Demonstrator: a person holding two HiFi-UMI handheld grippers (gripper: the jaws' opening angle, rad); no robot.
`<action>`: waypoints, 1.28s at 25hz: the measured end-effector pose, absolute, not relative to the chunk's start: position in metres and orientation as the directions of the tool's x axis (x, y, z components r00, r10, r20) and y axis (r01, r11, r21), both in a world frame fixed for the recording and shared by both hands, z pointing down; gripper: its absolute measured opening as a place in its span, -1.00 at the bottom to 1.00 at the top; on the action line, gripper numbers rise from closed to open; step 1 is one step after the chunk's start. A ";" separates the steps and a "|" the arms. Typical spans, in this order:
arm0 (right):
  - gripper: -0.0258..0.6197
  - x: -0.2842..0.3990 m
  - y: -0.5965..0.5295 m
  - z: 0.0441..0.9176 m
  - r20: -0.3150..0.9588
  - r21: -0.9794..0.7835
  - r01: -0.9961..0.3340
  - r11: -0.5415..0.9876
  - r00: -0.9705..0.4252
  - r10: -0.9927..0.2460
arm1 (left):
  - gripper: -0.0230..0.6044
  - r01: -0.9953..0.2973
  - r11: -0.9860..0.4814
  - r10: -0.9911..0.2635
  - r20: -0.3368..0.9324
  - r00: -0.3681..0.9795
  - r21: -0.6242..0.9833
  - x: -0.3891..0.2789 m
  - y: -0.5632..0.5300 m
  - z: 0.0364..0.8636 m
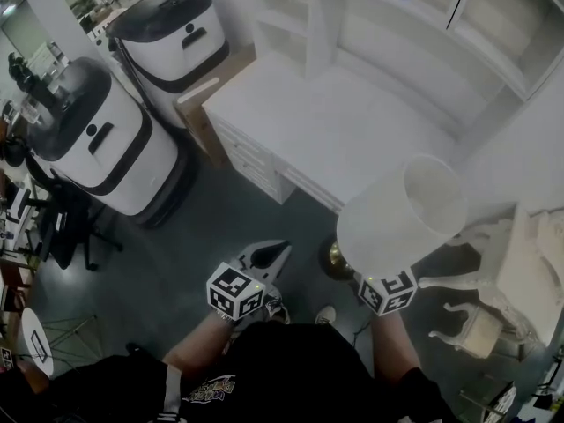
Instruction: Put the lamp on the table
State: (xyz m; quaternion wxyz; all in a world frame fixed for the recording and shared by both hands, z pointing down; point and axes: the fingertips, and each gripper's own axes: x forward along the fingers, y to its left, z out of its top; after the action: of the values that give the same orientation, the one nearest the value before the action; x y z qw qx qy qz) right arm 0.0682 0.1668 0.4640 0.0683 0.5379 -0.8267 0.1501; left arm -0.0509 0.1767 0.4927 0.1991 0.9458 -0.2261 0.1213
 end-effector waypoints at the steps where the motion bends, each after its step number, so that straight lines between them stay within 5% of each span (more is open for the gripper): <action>1: -0.75 0.065 0.163 0.465 0.274 -0.176 -0.911 0.373 -0.409 -0.870 | -0.91 -0.473 -0.819 -0.376 0.321 0.869 0.324 -0.054 0.173 0.494; 18: -0.75 0.021 0.110 0.461 0.270 -0.164 -0.937 0.308 -0.343 -0.900 | -0.91 -0.414 -0.852 -0.318 0.311 0.896 0.322 -0.102 0.121 0.495; 32: -0.75 0.048 0.054 0.466 0.288 -0.157 -0.923 0.353 -0.384 -0.877 | -0.91 -0.447 -0.835 -0.352 0.313 0.882 0.321 -0.073 0.076 0.494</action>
State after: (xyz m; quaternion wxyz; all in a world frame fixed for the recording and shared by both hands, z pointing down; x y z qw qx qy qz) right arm 0.0483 0.0539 0.4656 0.0767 0.5496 -0.8188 0.1474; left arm -0.0727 0.0761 0.4945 0.1958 0.9501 -0.2102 0.1212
